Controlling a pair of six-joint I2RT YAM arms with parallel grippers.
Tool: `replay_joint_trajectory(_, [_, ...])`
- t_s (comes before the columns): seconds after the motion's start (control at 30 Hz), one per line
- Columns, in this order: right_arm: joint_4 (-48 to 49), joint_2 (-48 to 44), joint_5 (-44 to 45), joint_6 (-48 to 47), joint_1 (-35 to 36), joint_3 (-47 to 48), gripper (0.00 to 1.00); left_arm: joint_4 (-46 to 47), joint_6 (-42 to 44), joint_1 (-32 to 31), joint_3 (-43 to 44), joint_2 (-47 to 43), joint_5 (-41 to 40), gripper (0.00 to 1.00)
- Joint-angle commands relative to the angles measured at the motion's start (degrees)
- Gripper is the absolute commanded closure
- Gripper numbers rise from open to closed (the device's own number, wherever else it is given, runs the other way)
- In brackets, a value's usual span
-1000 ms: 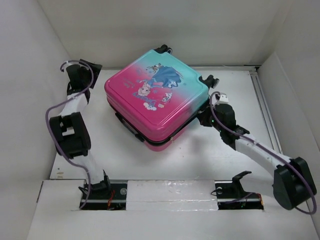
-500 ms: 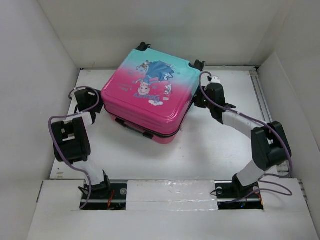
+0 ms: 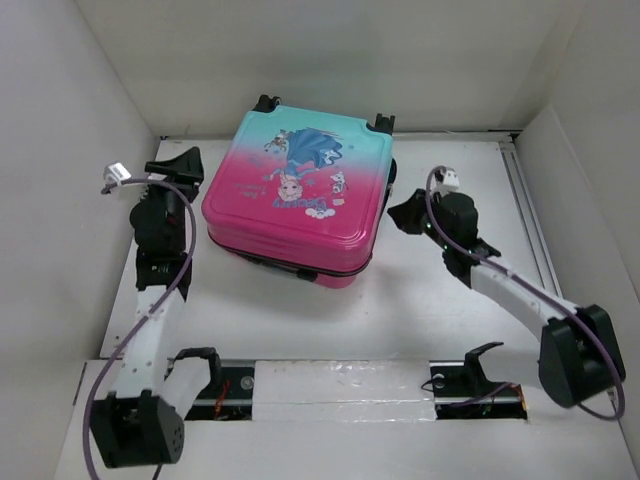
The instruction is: Pack the luggage
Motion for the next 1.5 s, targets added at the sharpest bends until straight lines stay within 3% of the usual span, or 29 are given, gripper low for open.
replay_joint_trajectory(0.0, [9.21, -7.32, -4.76, 2.59, 0.34, -8.42, 0.76, 0.93, 11.74, -8.53, 5.58, -2.62, 2.79, 0.47])
replay_joint_trajectory(0.07, [14.38, -10.77, -6.26, 3.13, 0.34, -13.01, 0.72, 0.93, 15.89, -15.22, 5.58, -2.63, 4.65, 0.49])
replay_joint_trajectory(0.1, [16.33, -12.27, -8.96, 3.13, 0.34, -17.21, 0.70, 0.93, 18.61, -23.35, 5.58, -0.89, 3.00, 0.49])
replay_joint_trajectory(0.2, [17.31, -16.41, -11.26, 0.94, 0.86, -20.94, 0.63, -3.11, 27.32, -35.08, 9.43, 2.55, -7.08, 0.49])
replay_joint_trajectory(0.23, [16.79, -16.93, -11.28, 0.06, 0.87, -21.64, 0.63, -3.81, 29.17, -42.26, 10.41, 4.39, -8.77, 0.49])
replay_joint_trajectory(0.3, [15.82, -17.47, -12.32, -1.78, 0.87, -22.96, 0.64, -6.80, 32.16, -50.36, 11.03, 4.41, -11.76, 0.53])
replay_joint_trajectory(0.47, [18.90, -14.14, -16.89, -7.41, 0.87, -23.42, 0.63, -9.78, 28.32, -60.15, 1.65, -3.12, -17.13, 0.62])
replay_joint_trajectory(0.7, [22.22, -1.31, -21.73, -13.31, 1.39, -19.54, 0.60, -22.88, 8.75, -61.49, -17.25, -18.93, -22.05, 0.66])
replay_joint_trajectory(0.83, [27.68, 0.81, -22.26, -15.85, 1.92, -20.85, 0.56, -24.65, 4.41, -61.49, -25.61, -26.35, -24.69, 0.63])
replay_joint_trajectory(0.9, [27.68, 0.21, -23.05, -17.78, 1.92, -20.86, 0.54, -24.12, 3.88, -61.49, -27.02, -26.36, -26.53, 0.59])
replay_joint_trajectory(1.07, [29.79, 0.20, -25.41, -20.33, 1.92, -19.55, 0.53, -15.46, 2.03, -57.01, -27.02, -13.46, -23.04, 0.49])
replay_joint_trajectory(1.23, [31.01, 3.89, -29.11, -21.74, 2.53, -17.78, 0.53, -4.80, 3.52, -57.01, -27.63, -8.95, -23.65, 0.48])
replay_joint_trajectory(1.4, [34.18, 5.38, -29.65, -21.13, 3.76, -18.31, 0.53, -2.41, 6.15, -57.01, -27.12, -6.42, -21.81, 0.48])
replay_joint_trajectory(1.47, [35.06, 6.79, -30.17, -21.13, 3.77, -17.52, 0.60, -1.89, 6.16, -57.01, -27.11, -5.27, -21.10, 0.48])
